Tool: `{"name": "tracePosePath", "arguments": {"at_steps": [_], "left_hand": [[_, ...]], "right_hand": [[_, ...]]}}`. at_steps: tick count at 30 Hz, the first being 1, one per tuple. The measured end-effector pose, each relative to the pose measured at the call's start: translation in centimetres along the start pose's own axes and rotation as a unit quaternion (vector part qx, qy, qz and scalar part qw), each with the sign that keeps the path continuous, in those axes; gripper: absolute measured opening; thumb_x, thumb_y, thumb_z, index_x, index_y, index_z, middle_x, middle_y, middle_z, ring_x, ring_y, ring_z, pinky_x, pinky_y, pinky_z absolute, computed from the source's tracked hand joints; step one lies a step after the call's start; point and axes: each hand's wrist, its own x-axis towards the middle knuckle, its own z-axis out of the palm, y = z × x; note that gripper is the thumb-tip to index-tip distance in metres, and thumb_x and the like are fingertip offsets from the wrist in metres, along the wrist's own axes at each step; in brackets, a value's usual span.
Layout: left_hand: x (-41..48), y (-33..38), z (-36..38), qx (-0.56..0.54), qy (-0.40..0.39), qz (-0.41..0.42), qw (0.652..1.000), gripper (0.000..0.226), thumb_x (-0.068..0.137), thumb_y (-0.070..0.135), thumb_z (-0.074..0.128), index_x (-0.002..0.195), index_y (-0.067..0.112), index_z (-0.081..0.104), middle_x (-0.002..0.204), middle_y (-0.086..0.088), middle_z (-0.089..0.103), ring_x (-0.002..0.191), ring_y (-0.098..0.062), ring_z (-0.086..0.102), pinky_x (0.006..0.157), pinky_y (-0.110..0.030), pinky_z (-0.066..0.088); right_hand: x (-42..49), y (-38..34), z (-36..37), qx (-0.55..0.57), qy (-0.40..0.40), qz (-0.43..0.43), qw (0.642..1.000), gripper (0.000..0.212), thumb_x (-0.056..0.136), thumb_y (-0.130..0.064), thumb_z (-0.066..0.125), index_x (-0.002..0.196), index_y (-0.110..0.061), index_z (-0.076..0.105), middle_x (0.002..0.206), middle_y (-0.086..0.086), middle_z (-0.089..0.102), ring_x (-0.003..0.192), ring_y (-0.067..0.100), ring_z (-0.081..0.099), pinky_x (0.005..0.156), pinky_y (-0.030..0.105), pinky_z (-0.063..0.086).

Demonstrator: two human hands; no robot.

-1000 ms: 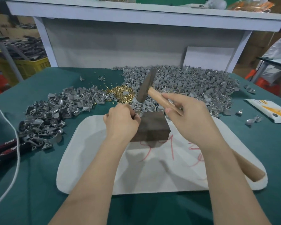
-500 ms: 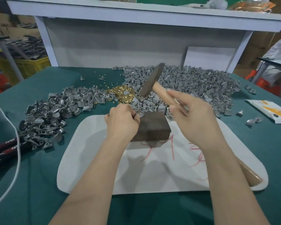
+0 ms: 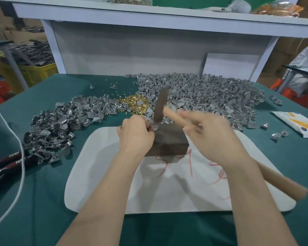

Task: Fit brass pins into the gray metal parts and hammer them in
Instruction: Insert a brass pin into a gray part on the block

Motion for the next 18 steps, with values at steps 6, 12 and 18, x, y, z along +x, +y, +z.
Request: {"name": "tracePosePath", "arguments": {"at_steps": [6, 12, 18], "left_hand": [[0.14, -0.15, 0.01, 0.005, -0.003, 0.004, 1.000, 0.015, 0.089, 0.026, 0.060, 0.085, 0.014, 0.069, 0.102, -0.004, 0.065, 0.104, -0.029, 0.054, 0.092, -0.041, 0.044], [0.02, -0.05, -0.02, -0.008, 0.002, -0.001, 1.000, 0.016, 0.089, 0.024, 0.059, 0.084, 0.012, 0.069, 0.093, -0.007, 0.067, 0.100, -0.031, 0.055, 0.088, -0.040, 0.045], [0.00, -0.02, -0.06, -0.010, 0.000, 0.001, 1.000, 0.017, 0.089, 0.023, 0.059, 0.083, 0.011, 0.069, 0.094, -0.008, 0.067, 0.099, -0.032, 0.055, 0.089, -0.042, 0.046]], "right_hand": [[-0.35, -0.25, -0.02, -0.015, 0.015, 0.004, 1.000, 0.043, 0.089, -0.022, 0.056, 0.123, -0.048, 0.054, 0.108, -0.012, 0.068, 0.099, 0.019, 0.060, 0.087, 0.034, 0.049], [-0.22, -0.63, -0.36, 0.034, 0.071, -0.005, 0.997, 0.043, 0.089, -0.022, 0.056, 0.124, -0.048, 0.054, 0.113, -0.016, 0.066, 0.100, 0.015, 0.060, 0.090, 0.035, 0.049], [-0.30, -0.70, -0.18, 0.023, 0.042, -0.018, 0.999, 0.043, 0.088, -0.022, 0.056, 0.123, -0.046, 0.055, 0.111, -0.017, 0.067, 0.099, 0.016, 0.061, 0.090, 0.038, 0.049]]}}
